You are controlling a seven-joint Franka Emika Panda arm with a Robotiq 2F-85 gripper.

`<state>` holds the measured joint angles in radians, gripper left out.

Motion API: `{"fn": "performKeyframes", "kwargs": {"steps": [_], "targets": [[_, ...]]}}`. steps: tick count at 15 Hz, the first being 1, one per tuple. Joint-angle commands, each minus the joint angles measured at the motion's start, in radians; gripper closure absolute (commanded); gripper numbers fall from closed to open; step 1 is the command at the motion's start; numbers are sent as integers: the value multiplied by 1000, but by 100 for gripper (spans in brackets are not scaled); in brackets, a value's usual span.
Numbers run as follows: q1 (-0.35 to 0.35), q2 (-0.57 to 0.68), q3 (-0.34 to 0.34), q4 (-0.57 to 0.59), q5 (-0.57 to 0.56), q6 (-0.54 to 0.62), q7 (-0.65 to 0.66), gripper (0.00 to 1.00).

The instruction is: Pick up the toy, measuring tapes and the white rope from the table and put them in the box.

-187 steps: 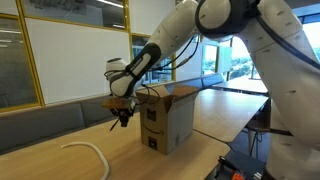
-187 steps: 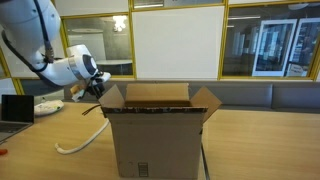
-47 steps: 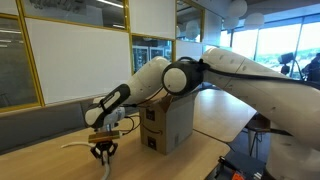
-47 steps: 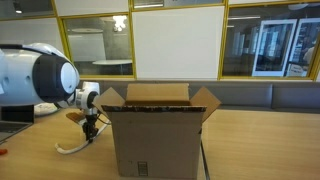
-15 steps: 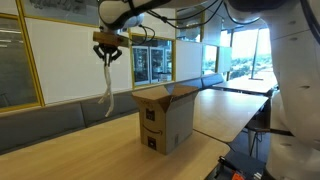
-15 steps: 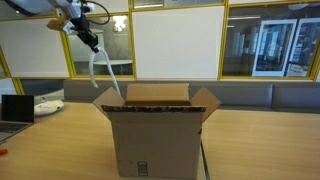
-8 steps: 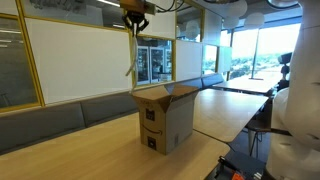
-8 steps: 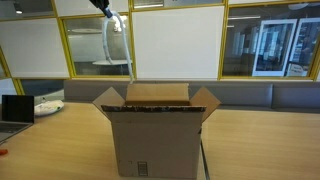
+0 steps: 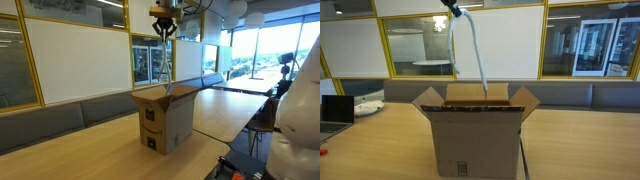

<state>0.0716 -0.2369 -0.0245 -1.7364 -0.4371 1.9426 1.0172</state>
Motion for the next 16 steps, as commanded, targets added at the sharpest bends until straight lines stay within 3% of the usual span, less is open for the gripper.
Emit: {"fn": "performKeyframes", "kwargs": {"steps": [1, 7, 15, 16], "targets": [[-64, 15, 17, -73, 68, 29, -21, 89], [-91, 125, -3, -186, 232, 136, -78, 88], [-118, 311, -26, -253, 389, 215, -158, 88], [-121, 332, -30, -251, 409, 205, -167, 63]]}}
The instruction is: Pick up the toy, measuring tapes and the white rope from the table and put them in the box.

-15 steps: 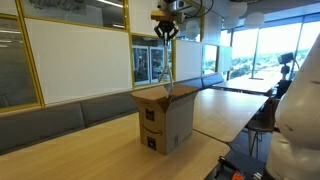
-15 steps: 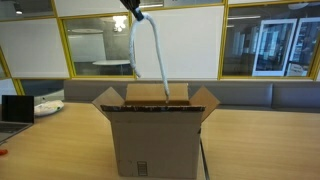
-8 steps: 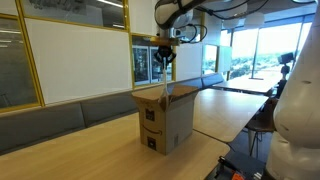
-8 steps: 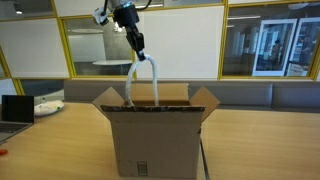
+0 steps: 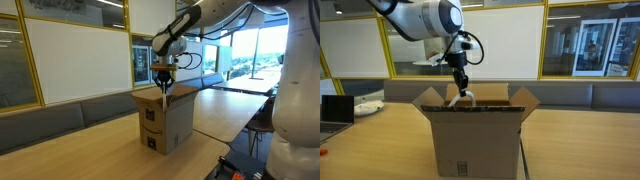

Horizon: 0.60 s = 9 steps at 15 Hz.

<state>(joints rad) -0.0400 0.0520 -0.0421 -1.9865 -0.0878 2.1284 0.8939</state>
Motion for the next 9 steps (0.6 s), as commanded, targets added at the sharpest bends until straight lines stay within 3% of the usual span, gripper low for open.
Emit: {"fn": "performKeyframes", "kwargs": {"steps": [1, 9], "targets": [[-12, 60, -17, -1, 71, 15, -51, 63], [-18, 103, -47, 4, 99, -17, -73, 7]]}}
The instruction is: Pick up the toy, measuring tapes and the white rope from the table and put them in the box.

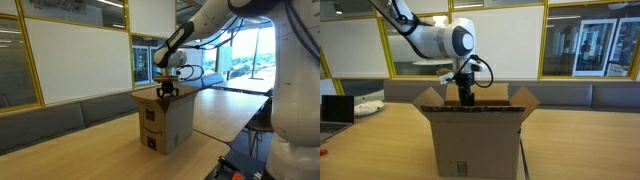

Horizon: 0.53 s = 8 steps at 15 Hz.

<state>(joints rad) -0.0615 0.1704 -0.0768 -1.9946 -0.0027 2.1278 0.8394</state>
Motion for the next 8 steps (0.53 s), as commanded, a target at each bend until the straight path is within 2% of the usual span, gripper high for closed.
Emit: {"fn": "performKeyframes", "kwargs": {"steps": [1, 8], "targets": [[5, -27, -14, 11, 5, -20, -13, 1], [18, -230, 1, -43, -105, -67, 8, 0]]}}
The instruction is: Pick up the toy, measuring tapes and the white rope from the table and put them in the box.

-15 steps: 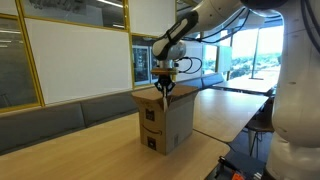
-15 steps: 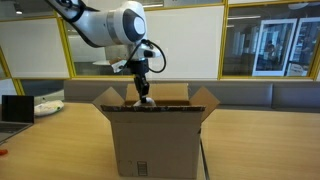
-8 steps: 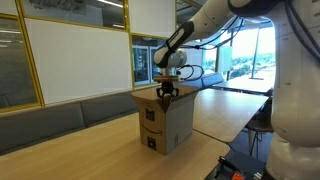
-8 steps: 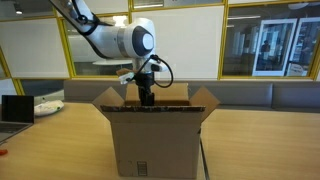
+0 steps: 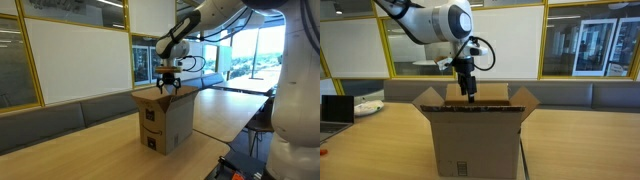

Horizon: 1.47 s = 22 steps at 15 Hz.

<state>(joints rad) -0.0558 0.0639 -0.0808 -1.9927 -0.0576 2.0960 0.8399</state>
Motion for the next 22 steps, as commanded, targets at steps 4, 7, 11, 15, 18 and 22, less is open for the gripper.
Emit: {"fn": "performKeyframes", "kwargs": {"steps": [4, 7, 11, 15, 18, 22], "targets": [[5, -278, 38, -95, -99, -98, -5, 0], [-3, -395, 72, -148, -124, -140, -11, 0], [-8, -552, 100, -227, -121, -191, -76, 0], [-4, -687, 87, -309, -103, -252, -252, 0], [-2, -767, 68, -384, -92, -252, -423, 0], [15, -836, 40, -443, -82, -278, -643, 0]]}}
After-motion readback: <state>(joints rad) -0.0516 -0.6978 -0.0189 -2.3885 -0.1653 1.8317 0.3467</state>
